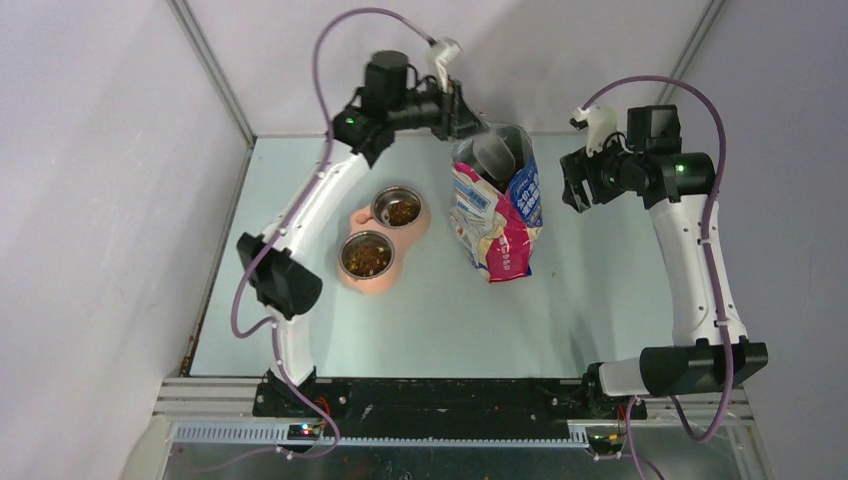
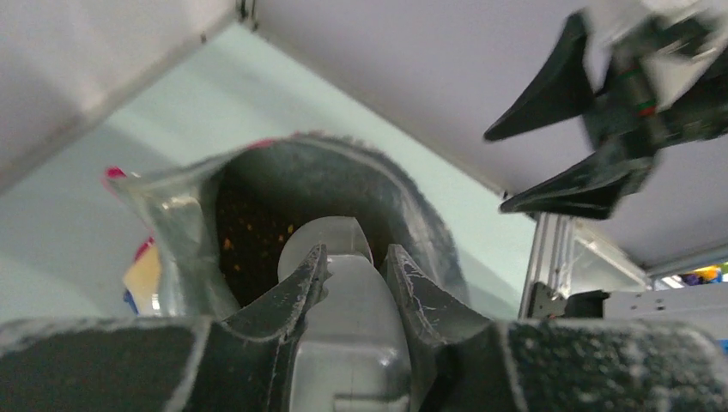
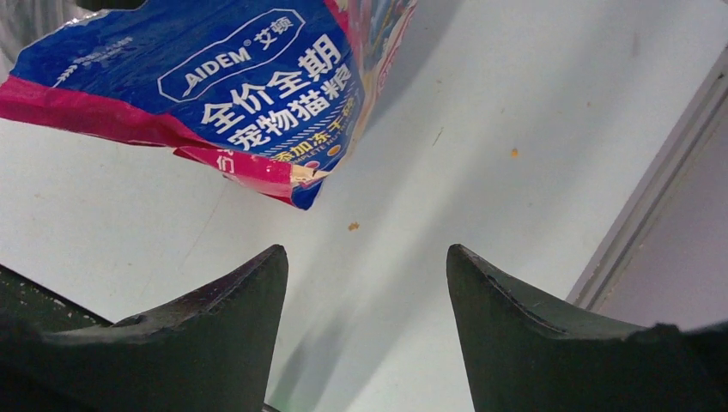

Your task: Serve the pet food

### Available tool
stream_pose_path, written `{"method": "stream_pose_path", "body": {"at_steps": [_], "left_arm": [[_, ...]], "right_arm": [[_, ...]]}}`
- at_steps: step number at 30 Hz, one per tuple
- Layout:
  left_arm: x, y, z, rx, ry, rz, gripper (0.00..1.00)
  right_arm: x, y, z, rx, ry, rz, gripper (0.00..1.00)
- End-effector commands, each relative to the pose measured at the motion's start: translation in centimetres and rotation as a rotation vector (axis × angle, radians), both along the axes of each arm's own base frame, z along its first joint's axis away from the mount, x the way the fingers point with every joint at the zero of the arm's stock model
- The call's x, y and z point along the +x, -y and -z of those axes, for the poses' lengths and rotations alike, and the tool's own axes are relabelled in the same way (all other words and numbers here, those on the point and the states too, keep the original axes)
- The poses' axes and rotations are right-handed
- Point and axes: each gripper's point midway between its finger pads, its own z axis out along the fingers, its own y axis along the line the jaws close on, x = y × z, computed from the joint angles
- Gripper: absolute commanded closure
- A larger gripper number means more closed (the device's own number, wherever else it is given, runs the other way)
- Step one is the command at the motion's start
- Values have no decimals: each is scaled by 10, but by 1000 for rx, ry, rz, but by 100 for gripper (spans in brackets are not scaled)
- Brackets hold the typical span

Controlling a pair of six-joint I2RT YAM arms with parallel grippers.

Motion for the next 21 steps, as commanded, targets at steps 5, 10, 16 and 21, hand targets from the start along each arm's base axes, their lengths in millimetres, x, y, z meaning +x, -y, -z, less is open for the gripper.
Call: {"method": "stream_pose_path", "body": {"at_steps": [5, 10, 16, 21], "left_arm": [[7, 17, 72, 236, 30, -91, 100], [32, 16, 92, 348, 102, -292, 100], [56, 15, 100, 368, 176, -523, 100], [61, 26, 122, 403, 193, -557, 100]], "right_arm": [[24, 10, -30, 14, 102, 70, 29], [30, 1, -21, 63, 58, 60, 29], [38, -5, -23, 95, 49, 50, 30], [36, -7, -19, 100, 36, 45, 30]]}}
